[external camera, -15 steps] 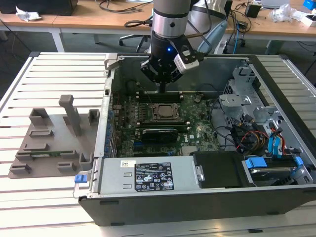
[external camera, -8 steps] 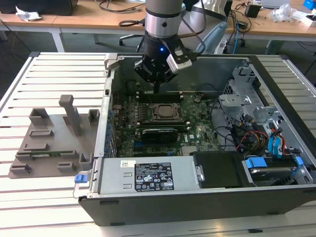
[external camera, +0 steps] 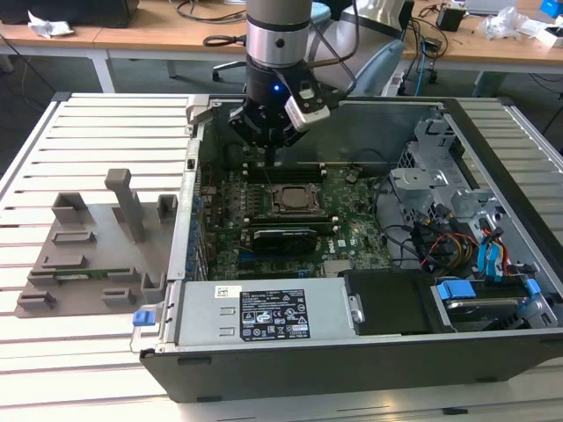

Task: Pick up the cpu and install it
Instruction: 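Install the first cpu locking lever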

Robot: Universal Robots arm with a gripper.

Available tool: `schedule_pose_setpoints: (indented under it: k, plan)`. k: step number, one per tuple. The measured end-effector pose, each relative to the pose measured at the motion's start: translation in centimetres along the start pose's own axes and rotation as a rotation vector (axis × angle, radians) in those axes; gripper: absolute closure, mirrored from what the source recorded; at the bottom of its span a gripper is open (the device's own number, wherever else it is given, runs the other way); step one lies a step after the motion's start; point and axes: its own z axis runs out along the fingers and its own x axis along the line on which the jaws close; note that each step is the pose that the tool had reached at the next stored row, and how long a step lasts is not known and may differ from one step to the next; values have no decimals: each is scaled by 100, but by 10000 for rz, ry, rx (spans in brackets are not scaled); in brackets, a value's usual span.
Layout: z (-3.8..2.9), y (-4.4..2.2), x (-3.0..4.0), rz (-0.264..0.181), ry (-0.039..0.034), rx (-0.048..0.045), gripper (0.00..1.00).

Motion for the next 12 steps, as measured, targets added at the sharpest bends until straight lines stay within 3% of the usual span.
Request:
schedule_pose_setpoints:
  k: [12]
  plan:
    - [3,1,181,0,0,-1,89]
